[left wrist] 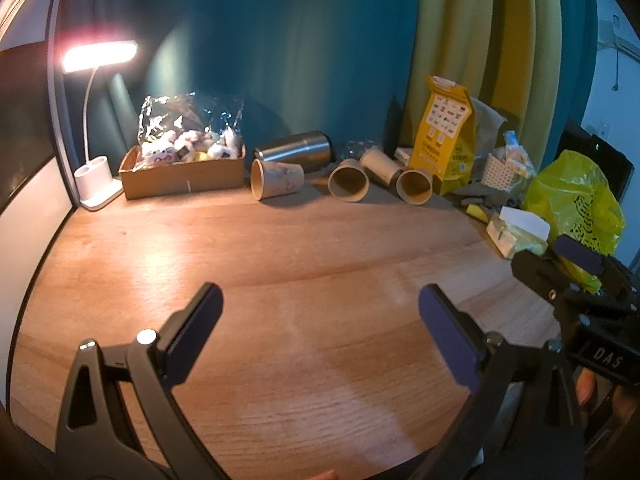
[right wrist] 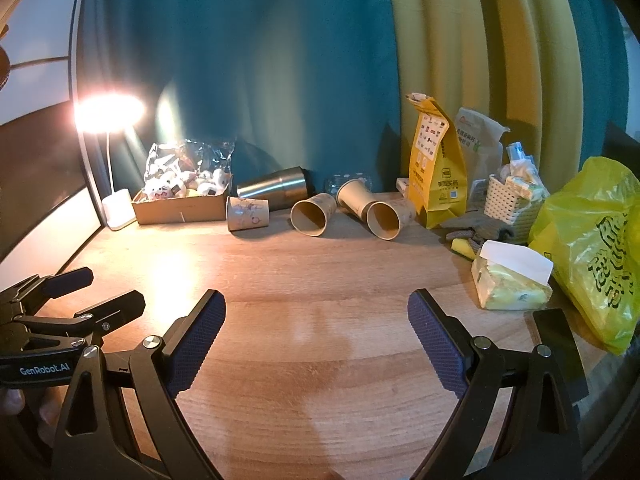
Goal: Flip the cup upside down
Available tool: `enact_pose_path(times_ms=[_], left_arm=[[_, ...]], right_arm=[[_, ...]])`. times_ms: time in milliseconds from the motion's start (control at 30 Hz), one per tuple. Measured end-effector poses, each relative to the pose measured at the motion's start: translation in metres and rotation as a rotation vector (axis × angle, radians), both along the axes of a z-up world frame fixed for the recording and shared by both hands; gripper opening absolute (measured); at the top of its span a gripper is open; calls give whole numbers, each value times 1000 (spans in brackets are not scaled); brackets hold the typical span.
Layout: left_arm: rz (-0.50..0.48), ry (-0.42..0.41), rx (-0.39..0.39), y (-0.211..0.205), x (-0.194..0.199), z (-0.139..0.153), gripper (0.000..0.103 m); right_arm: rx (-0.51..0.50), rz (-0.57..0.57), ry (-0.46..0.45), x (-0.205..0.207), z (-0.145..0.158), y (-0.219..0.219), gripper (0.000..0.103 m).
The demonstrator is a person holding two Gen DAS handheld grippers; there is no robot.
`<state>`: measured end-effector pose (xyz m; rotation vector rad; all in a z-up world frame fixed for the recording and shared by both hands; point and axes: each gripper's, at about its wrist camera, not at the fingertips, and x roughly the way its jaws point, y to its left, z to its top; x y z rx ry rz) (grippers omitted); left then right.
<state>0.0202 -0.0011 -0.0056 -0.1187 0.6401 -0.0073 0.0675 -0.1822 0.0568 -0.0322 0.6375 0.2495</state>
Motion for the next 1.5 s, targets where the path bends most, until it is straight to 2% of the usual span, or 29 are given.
enact_pose_path(times_ms=[1033,1500], left_arm=[[-2,-2,5,2,-3,0,99],[-1,14,25,-4,8,-1,99]], right_arm=[[-1,0,0,1,-2,0,94],[9,-4,6,7,-6,-10,94]])
